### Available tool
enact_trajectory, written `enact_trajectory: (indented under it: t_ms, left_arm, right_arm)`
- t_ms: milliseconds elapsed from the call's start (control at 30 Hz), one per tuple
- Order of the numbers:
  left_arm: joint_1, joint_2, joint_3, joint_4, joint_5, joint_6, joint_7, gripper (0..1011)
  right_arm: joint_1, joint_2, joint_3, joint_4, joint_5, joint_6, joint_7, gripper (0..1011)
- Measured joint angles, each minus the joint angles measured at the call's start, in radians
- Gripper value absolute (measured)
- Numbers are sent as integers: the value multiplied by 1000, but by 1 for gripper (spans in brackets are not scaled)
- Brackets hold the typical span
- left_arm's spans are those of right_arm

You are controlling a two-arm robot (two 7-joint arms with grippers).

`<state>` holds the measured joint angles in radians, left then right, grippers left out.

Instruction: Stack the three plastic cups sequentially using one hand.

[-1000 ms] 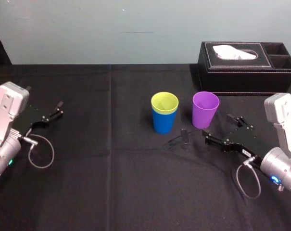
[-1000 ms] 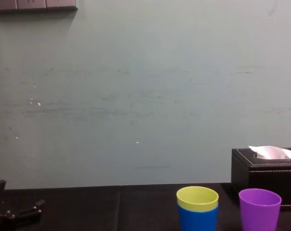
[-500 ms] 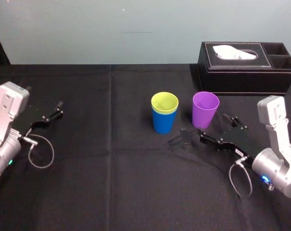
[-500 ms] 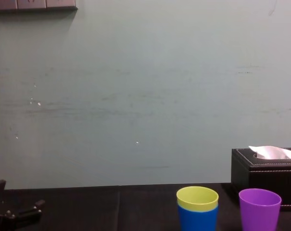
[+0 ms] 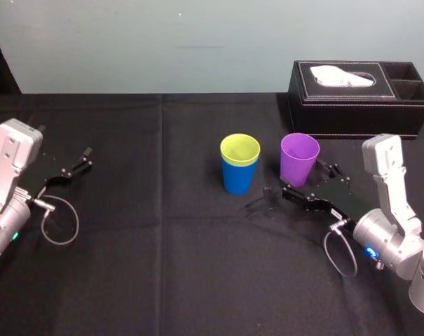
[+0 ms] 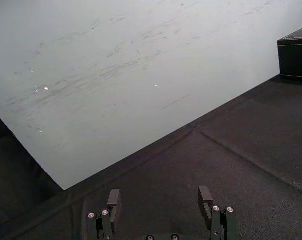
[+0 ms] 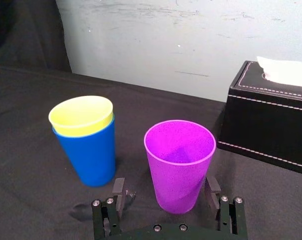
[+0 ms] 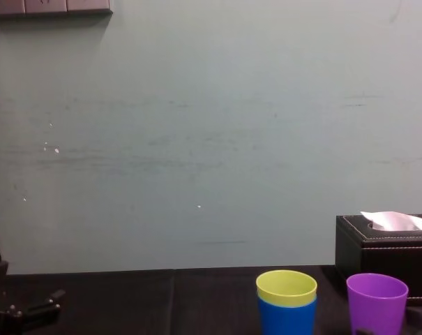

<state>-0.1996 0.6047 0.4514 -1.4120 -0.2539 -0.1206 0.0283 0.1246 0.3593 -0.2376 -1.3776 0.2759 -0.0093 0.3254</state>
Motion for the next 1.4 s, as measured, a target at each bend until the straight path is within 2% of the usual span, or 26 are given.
enact_trajectory:
  t_ms: [433,933,1267,1400]
  left_arm:
    - [0,0,0,0,0,0,0,1011]
    - [0,0,0,0,0,0,0,1011]
    - [0,0,0,0,0,0,0,1011]
    - [0,0,0,0,0,0,0,1011]
  right_arm:
    - [37,-43,7,27,-15,13,-26,1003]
    - [66,-75,21,61,-41,9,-47,1003]
    - [67,-76,20,64,-41,10,-43,1003]
    - [66,-75,20,63,-41,10,-43,947]
